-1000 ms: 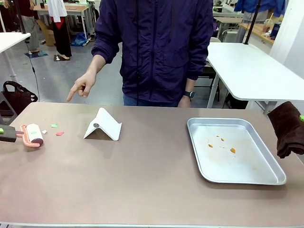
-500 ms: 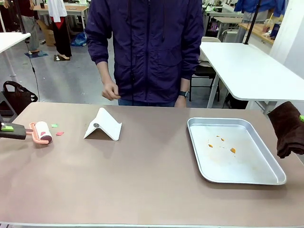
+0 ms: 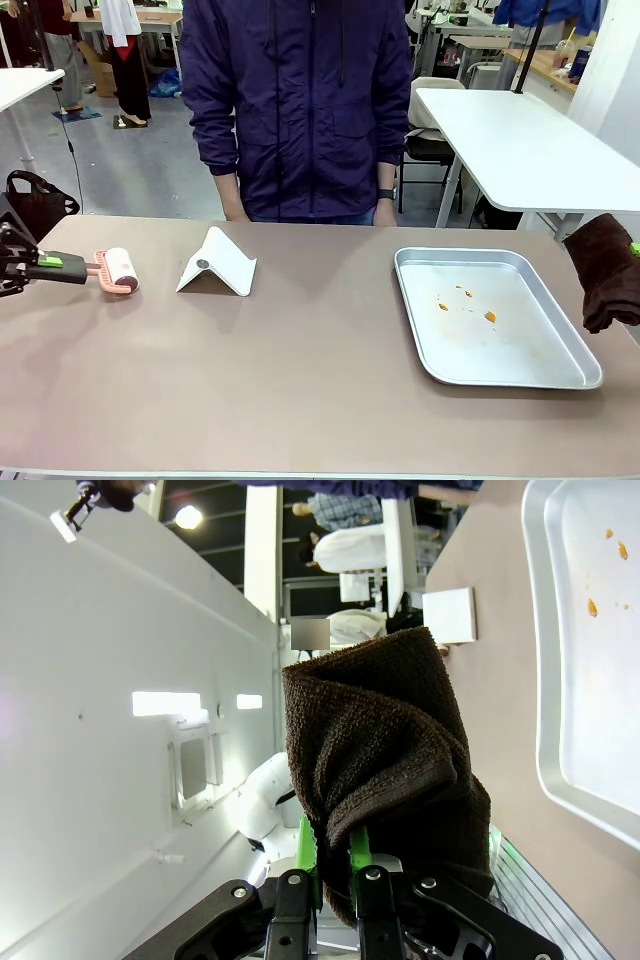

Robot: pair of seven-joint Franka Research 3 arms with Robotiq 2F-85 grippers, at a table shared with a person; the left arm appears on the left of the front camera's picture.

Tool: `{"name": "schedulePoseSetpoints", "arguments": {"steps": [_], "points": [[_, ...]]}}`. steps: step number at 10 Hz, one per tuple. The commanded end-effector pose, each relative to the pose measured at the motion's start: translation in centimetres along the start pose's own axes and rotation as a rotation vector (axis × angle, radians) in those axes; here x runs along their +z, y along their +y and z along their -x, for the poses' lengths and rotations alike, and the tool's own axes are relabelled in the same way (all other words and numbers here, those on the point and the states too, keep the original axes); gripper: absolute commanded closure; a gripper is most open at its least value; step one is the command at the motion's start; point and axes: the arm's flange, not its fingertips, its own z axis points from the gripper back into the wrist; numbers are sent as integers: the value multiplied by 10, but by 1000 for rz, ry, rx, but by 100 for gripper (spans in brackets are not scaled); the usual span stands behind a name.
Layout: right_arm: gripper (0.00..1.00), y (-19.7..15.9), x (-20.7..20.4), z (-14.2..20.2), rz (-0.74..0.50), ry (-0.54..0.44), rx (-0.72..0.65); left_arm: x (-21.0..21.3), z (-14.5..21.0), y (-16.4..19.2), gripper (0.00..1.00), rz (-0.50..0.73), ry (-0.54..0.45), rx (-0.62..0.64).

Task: Clean the surface of the table.
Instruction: If a person points to the right, clean the right side of the table with your right hand, and if they point to the left, clean the left side with your left hand.

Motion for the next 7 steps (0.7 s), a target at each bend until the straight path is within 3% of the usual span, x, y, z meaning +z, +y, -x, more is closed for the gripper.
{"name": "schedulePoseSetpoints", "arguments": {"steps": [1, 7], "points": [[100, 5, -1, 1, 7, -1, 5, -31, -1, 15, 78, -101, 27, 22], [100, 5, -1, 1, 7, -1, 5, -51, -9, -6, 78, -37, 59, 12]]}}
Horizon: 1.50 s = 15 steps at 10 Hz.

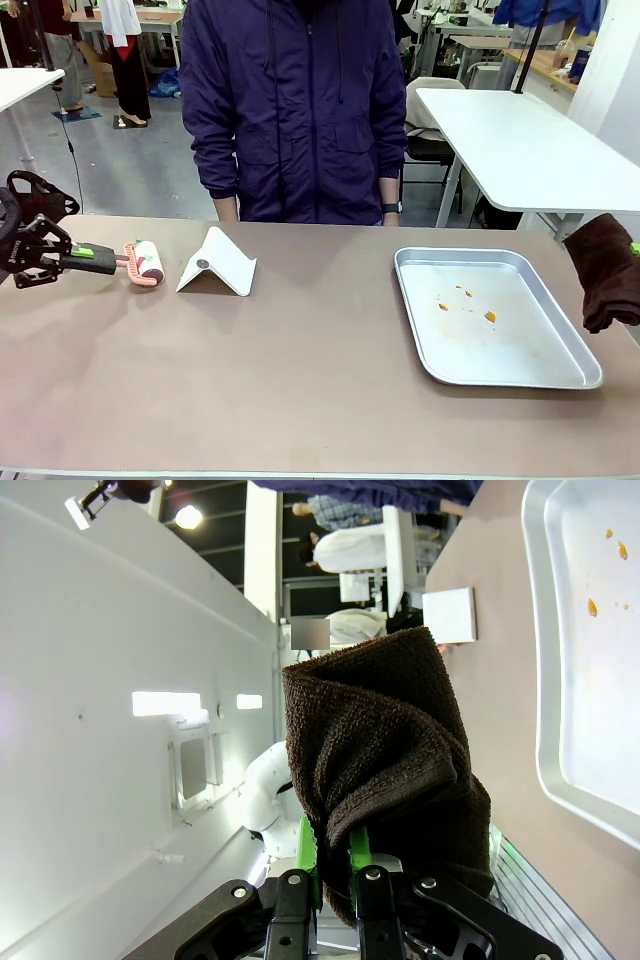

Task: Clean the surface of the table.
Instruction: If a person points to the right, clean the right side of the table with your right hand, and if they point to the left, clean the left side with your left hand.

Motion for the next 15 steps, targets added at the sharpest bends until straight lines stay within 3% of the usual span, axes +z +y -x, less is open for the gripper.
{"name": "schedulePoseSetpoints", "arguments": {"steps": [1, 6, 10, 11, 14, 15], "points": [[100, 5, -1, 1, 7, -1, 5, -1, 0, 13, 78, -34, -4, 14], [100, 5, -1, 1, 7, -1, 5, 99, 31, -17, 78, 196, 3, -79], [100, 5, -1, 1, 7, -1, 5, 182, 69, 6, 78, 266, 121, -132], [100, 5, -1, 1, 7, -1, 5, 199, 84, 17, 78, 282, 201, -151], [100, 5, -1, 1, 7, -1, 5, 212, 105, 29, 78, 262, 264, -185], [100, 5, -1, 1, 7, -1, 5, 208, 100, 25, 78, 268, 228, -146]]}}
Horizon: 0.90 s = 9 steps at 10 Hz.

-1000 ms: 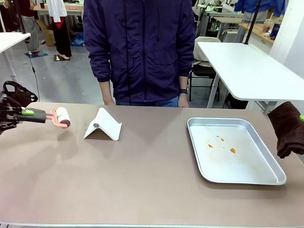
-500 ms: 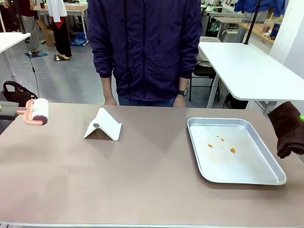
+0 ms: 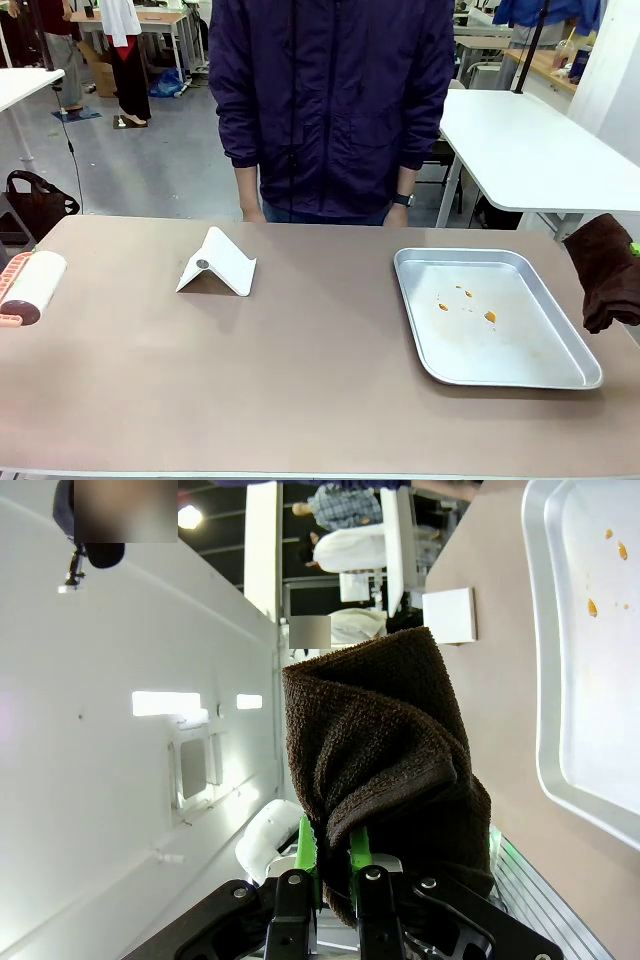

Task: Clean the surface of the table.
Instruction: If a person points to the right, clean the right side of the table with your right hand, and if they point to the left, clean the left side with your left hand, then clean the area not pointed to by the person.

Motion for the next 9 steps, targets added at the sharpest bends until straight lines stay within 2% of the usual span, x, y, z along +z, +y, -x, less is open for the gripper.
{"name": "schedulePoseSetpoints", "arguments": {"steps": [1, 9], "points": [[100, 6, -1, 1, 6, -1, 5, -3, -7, -2, 78, 8, -29, 7], [100, 6, -1, 1, 6, -1, 5, -3, -7, -2, 78, 8, -29, 7]]}}
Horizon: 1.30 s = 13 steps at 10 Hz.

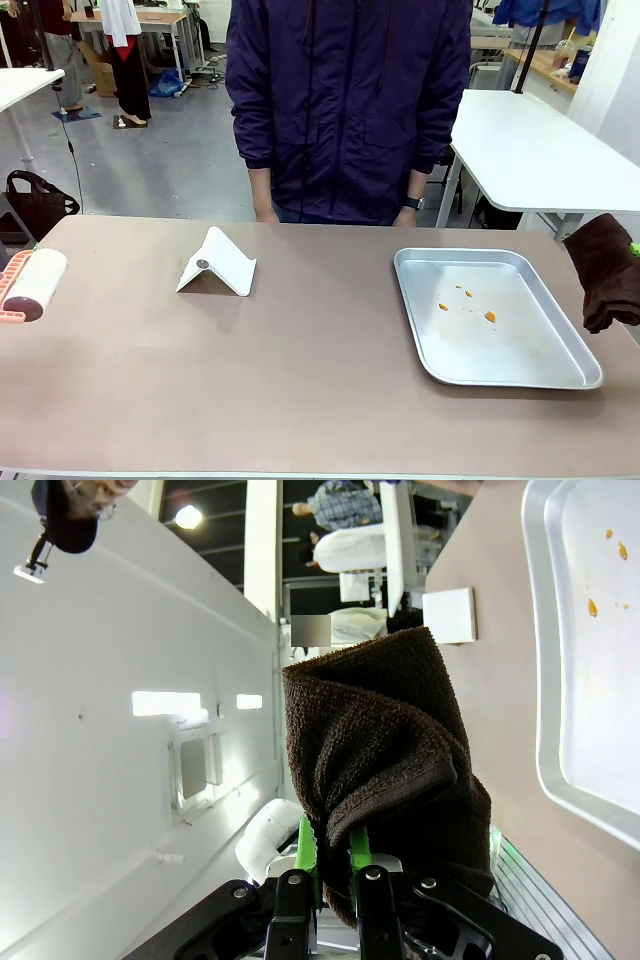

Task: Clean the surface of the table.
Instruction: Clean the area not pointed to by the person.

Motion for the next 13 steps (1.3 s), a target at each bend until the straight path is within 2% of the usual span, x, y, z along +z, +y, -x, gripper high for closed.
{"name": "schedulePoseSetpoints", "arguments": {"steps": [1, 4, 5, 6, 7, 8, 10, 13], "points": [[100, 6, -1, 1, 6, -1, 5, -2, -3, -3, 78, 14, -11, 6], [100, 6, -1, 1, 6, -1, 5, -2, -3, -3, 78, 14, -11, 6], [86, 0, 0, 0, 0, 0, 0, -2, -3, -3, 78, 14, -11, 6], [86, 13, -11, 13, 48, 36, 81, -2, -3, -3, 78, 14, -11, 6], [86, 24, -31, 15, 232, 3, 111, -2, -3, -3, 78, 14, -11, 6], [86, 31, -49, 8, 357, -43, 113, -2, -3, -3, 78, 14, -11, 6], [86, 28, -81, -14, 660, -161, 89, -2, -3, -3, 78, 14, -11, 6], [86, 16, -111, -54, 928, -204, 134, -2, -3, -3, 78, 14, -11, 6]]}}
